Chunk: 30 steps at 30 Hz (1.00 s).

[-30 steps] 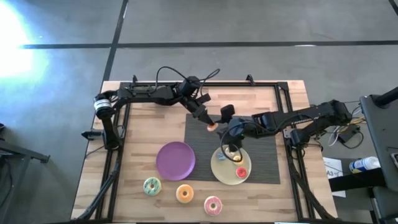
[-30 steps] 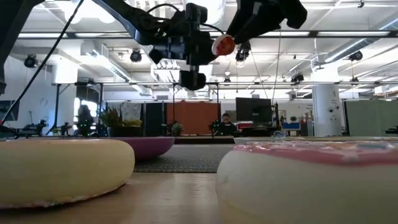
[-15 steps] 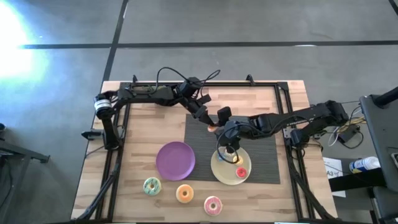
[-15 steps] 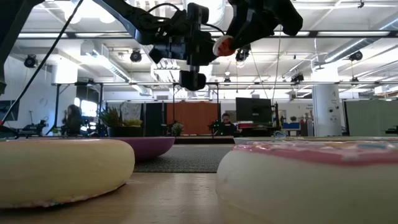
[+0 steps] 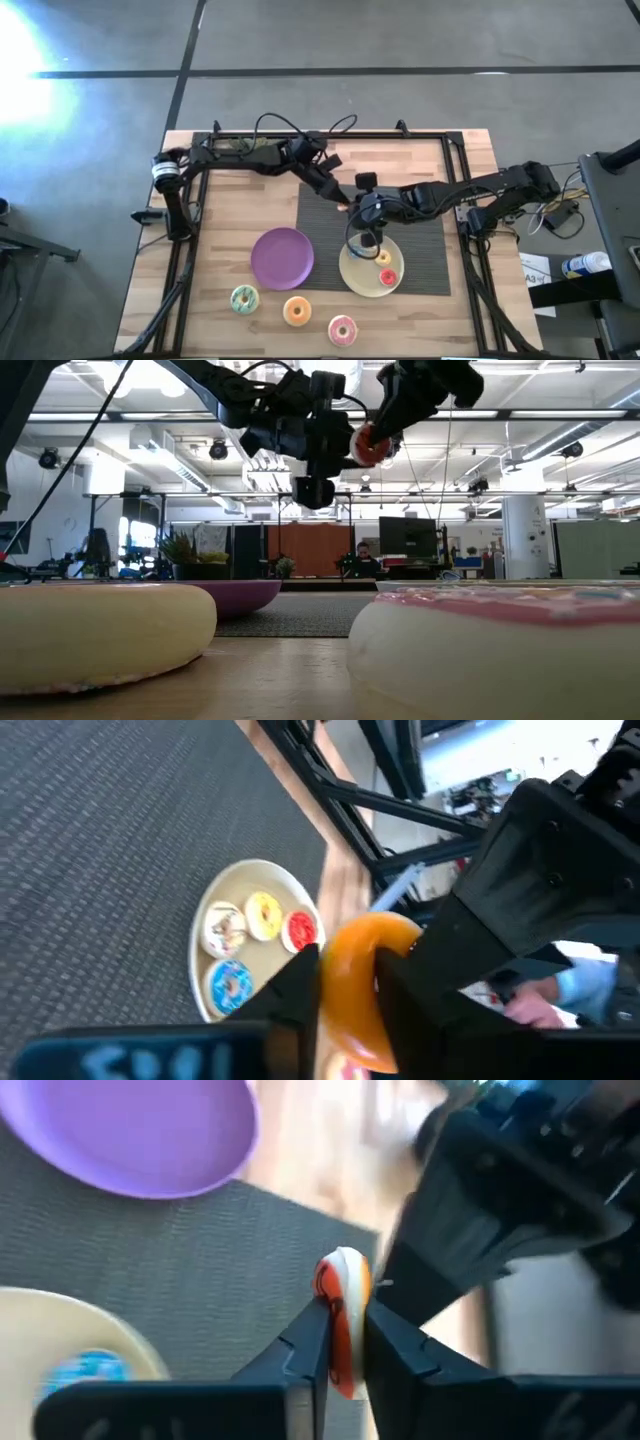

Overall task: Pick & Place donuts
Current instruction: Put the small orange donut on the white plate

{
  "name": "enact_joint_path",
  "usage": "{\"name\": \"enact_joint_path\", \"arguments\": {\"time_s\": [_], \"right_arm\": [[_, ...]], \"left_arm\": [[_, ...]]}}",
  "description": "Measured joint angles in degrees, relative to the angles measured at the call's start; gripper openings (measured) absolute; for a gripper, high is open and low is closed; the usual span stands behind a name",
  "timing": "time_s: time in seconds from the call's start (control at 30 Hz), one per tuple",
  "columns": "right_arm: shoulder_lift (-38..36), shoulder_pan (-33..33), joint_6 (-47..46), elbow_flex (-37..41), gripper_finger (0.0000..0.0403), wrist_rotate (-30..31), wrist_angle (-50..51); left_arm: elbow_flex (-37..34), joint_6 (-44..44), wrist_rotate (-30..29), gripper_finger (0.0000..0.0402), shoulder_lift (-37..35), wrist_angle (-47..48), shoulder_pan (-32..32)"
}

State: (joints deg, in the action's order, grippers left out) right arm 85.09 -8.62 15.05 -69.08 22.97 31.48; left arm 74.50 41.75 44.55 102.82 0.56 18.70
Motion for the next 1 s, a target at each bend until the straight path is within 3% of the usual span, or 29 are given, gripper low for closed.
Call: {"name": "enact_joint_path", "arguments": {"time_s": [0.17, 0.3, 0.47, 0.57, 0.8, 1.0], "right_arm": [[-0.06, -0.05, -12.31, 0.00, 0.0029, -4.37, 5.06], [-0.10, 0.58, -23.83, 0.49, 0.0029, -11.55, 10.04], [0.24, 4.00, -41.18, 7.10, 0.0029, -37.05, 7.93], [0.31, 3.88, -50.13, 13.32, 0.0029, -45.54, -2.10], [0.31, 1.66, -65.84, 24.03, 0.0029, -46.80, -24.49], [0.32, 0.32, -69.73, 25.99, 0.0029, -41.42, -25.91]], "left_arm": [[0.02, -5.18, -9.81, 0.0129, -2.32, 5.41, -0.29], [0.05, -11.63, -18.25, 0.0143, -5.25, 9.87, -0.89], [-0.06, -21.76, -30.06, 0.0144, -10.90, 12.39, -5.59], [-1.35, -26.25, -37.27, 0.0145, -13.90, 12.37, -9.78], [-7.18, -25.27, -48.66, 0.0145, -19.63, 13.25, -17.77], [-12.39, -21.03, -53.18, 0.0145, -23.12, 13.00, -20.82]]}}
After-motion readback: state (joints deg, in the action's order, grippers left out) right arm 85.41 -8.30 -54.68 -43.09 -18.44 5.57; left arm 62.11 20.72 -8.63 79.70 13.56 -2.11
